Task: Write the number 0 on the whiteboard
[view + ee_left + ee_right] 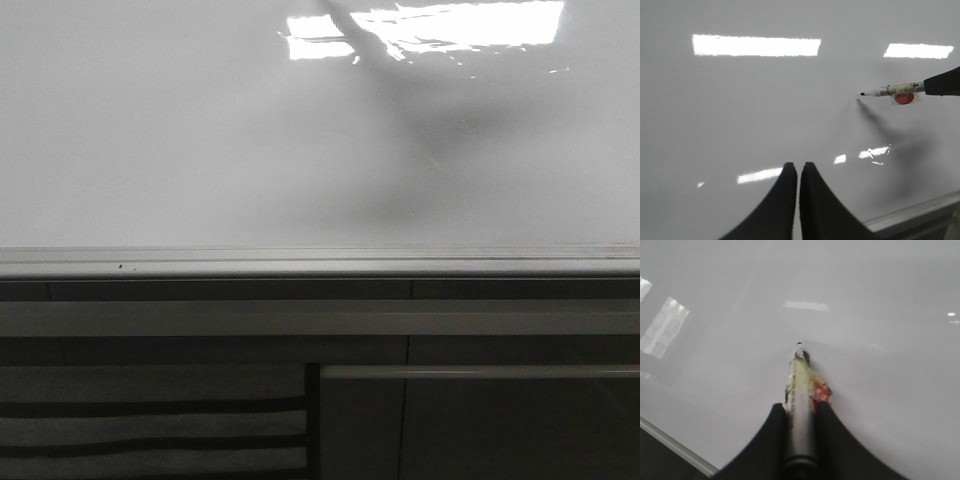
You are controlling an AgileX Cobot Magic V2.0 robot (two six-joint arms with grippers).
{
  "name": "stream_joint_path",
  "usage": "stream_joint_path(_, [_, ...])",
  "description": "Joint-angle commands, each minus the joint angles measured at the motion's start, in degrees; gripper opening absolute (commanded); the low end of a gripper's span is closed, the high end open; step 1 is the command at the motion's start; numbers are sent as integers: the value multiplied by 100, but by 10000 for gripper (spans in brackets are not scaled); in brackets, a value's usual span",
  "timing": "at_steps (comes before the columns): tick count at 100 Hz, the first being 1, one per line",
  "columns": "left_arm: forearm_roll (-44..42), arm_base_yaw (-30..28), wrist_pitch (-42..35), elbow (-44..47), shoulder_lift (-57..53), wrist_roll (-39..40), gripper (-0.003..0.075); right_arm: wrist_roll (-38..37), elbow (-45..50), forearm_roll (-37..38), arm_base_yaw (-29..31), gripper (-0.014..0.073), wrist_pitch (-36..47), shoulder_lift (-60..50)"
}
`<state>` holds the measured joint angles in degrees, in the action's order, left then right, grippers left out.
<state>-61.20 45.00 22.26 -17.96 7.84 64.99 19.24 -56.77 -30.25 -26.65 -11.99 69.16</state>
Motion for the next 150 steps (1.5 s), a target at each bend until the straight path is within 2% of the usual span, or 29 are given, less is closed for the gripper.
stream_joint_path(1, [-155, -12, -242, -161, 76, 53, -20, 69, -197, -4, 43, -47, 267, -4])
stream_joint_path(43, [-155, -12, -250, -161, 76, 53, -20, 69, -197, -137, 43, -47, -114, 255])
stream_joint_path(107, [-155, -12, -250, -161, 76, 53, -20, 6, -197, -113, 43, -47, -1443, 264])
stream_joint_path(116, [-155, -12, -250, -161, 76, 53, -20, -317, -197, 193, 43, -47, -1463, 253])
stream_joint_path(138, [-155, -12, -250, -161, 76, 53, -20, -1924, -197, 2084, 43, -47, -1838, 233])
stream_joint_path(150, [-155, -12, -250, -161, 76, 53, -20, -2237, -197, 2462, 43, -47, -1886, 206])
